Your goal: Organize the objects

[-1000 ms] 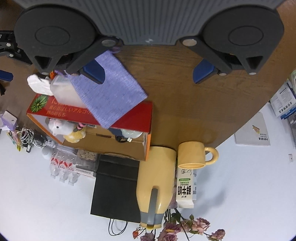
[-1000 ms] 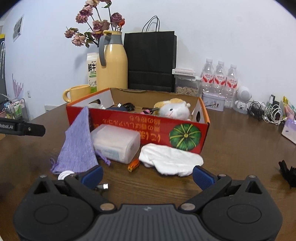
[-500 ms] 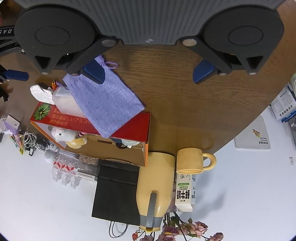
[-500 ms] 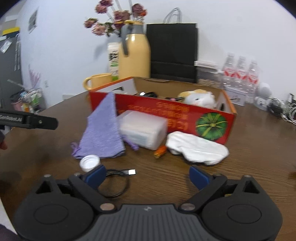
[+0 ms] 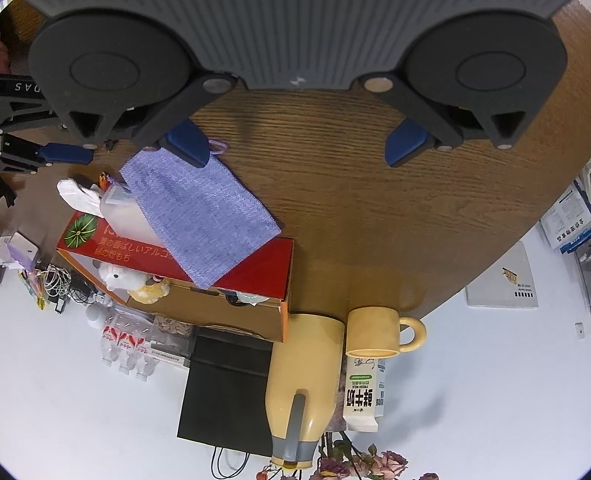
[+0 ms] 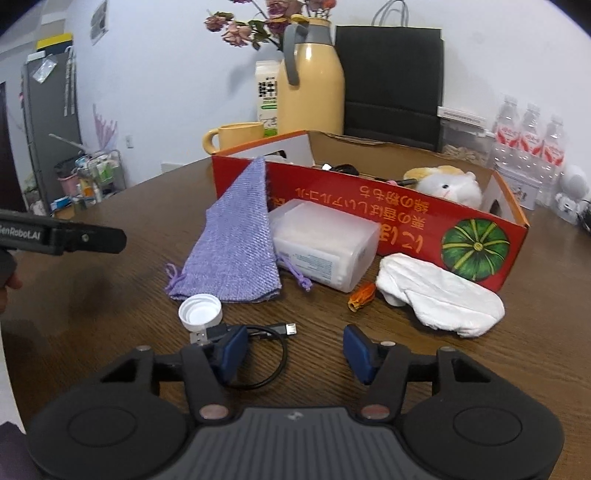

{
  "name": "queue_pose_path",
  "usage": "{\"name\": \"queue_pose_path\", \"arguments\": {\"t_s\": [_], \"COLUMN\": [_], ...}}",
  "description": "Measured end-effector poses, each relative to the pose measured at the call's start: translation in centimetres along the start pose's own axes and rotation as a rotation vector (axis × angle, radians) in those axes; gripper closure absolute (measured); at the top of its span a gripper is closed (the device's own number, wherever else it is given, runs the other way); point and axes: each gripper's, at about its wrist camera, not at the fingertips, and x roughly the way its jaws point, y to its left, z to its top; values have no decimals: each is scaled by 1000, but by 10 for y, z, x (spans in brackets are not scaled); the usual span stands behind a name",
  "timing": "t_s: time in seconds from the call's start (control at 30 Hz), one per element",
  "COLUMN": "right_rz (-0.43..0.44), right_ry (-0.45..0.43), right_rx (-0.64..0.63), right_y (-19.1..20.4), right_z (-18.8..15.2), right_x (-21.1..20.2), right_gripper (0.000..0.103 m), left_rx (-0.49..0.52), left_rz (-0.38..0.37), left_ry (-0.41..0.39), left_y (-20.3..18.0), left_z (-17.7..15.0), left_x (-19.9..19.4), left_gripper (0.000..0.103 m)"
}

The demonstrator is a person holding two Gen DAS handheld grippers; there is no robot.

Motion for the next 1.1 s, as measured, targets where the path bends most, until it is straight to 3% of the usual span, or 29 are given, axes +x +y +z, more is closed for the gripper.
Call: {"name": "queue_pose_path", "arguments": {"t_s": [0.03,0.17,0.2,0.33,0.57,0.93,1.1], "right_rz": [16,63,63,48,-14,-128,-135], "right_ry": [-2,-8,-9,-22,-118,-192,-210], "right_rx": [-9,-64,-72,-76,-46,61,53], "right_y": [0,7,8,9,2,-34,-34], "right_z": [0,0,0,-2,-6,-12,-13], "right_x": [0,-1,-1,-6,-24,-41,-43], "right_gripper": [59,94,97,99,100,100,100], "left_rx": [-3,-3,-3,8,35,16,60], "left_rz": [1,3,4,7,-5,-95,-72], "left_ry": [0,5,7,12,25,95,102], "left_y": [0,-2,-2,-7,-23,-65,-88], "left_z": [0,-1,-1,-2,2,18,21], "left_x": [0,1,1,2,8,43,62], "left_gripper": [0,0,0,0,0,0,0]}}
